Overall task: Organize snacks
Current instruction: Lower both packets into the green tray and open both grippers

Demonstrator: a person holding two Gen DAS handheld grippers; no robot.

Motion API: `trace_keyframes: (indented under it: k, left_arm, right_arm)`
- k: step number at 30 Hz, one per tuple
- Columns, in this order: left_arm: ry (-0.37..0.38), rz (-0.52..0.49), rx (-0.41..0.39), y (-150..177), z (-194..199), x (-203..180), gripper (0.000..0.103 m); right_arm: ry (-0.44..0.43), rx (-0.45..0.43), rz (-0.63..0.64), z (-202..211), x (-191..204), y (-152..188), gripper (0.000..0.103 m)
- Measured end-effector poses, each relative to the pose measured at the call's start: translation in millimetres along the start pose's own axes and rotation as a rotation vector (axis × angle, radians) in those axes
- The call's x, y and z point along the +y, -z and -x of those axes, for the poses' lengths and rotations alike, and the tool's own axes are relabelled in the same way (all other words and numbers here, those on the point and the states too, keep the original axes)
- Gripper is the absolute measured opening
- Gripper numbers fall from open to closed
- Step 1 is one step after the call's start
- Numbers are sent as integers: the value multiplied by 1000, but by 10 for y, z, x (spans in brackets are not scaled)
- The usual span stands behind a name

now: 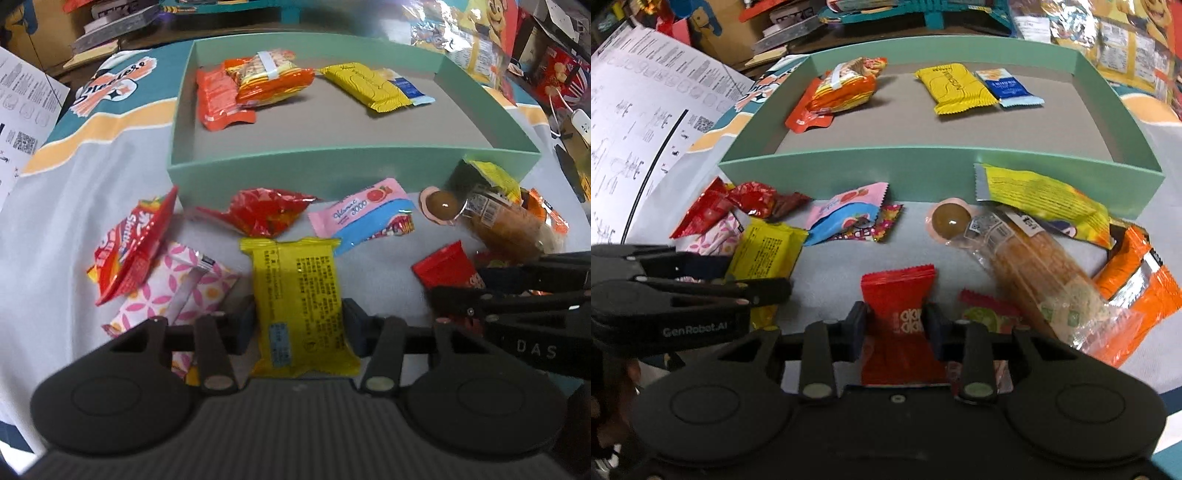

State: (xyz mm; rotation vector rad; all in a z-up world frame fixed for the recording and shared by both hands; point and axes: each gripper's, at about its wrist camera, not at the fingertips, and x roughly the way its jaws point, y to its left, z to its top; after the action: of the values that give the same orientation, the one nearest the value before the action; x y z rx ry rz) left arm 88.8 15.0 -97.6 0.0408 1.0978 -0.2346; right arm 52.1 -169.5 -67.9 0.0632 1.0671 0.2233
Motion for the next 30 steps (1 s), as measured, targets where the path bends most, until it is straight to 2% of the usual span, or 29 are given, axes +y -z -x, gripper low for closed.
trace_keyframes:
  k: [5, 7, 13, 17, 21, 25, 30]
  left_arm:
    - [29, 41, 36, 54, 73, 31, 48]
    - [58, 55, 41, 61, 135, 39, 48]
    - [114, 45, -26, -42, 506, 7, 48]
    - [125, 49, -109, -238, 753, 33, 48]
    - [82, 47, -178, -558, 833, 152, 48]
    - [70, 54, -194, -895, 727, 297, 48]
    - [34, 53, -175, -1196, 414, 394, 48]
  right_arm:
    - [24, -22, 72, -7, 90, 35, 33]
    - [-8, -9, 69, 4, 87, 6, 32]
    - [-88, -28, -22, 199, -65, -124, 32]
    - [-132, -69, -69, 395, -162, -316, 32]
    - [-137, -120, -81, 531, -196, -577, 32]
    - [-119, -156, -92, 531, -236, -909, 32]
    - [-93, -142, -130, 316, -300, -1280, 32]
